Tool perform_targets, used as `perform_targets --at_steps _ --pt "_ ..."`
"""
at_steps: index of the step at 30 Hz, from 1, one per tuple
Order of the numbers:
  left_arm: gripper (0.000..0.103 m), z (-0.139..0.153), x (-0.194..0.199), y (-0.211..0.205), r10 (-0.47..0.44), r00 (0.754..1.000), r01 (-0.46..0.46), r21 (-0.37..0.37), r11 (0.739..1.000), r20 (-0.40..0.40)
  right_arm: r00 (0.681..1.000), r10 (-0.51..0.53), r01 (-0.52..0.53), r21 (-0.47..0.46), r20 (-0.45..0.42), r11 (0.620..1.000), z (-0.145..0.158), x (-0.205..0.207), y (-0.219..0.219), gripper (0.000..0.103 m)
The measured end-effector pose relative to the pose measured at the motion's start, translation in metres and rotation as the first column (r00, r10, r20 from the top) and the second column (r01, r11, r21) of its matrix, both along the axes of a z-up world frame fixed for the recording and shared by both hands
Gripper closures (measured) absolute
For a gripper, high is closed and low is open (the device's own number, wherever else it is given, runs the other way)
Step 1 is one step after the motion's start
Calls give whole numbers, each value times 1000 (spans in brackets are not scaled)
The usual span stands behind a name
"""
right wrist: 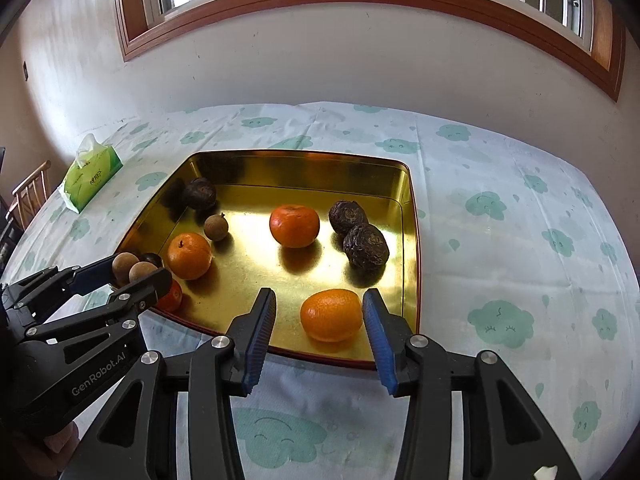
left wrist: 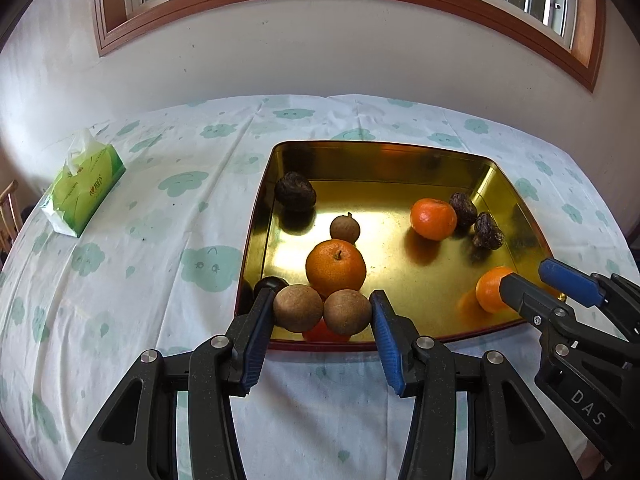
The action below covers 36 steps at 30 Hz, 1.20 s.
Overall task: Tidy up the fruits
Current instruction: 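Withdraw both tools from the tin, the left tool still gripping the longans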
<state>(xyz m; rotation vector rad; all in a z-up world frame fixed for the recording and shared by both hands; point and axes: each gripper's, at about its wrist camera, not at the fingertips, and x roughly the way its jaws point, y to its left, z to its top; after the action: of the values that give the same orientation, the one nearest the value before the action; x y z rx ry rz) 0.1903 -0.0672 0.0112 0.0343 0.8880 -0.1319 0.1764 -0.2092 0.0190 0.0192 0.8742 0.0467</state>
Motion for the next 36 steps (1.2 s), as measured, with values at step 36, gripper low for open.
perform_targets --at_steps 36 --pt "54 9 -123 25 41 997 -41 0 999 63 996 -34 35 -12 82 999 10 -123 31 59"
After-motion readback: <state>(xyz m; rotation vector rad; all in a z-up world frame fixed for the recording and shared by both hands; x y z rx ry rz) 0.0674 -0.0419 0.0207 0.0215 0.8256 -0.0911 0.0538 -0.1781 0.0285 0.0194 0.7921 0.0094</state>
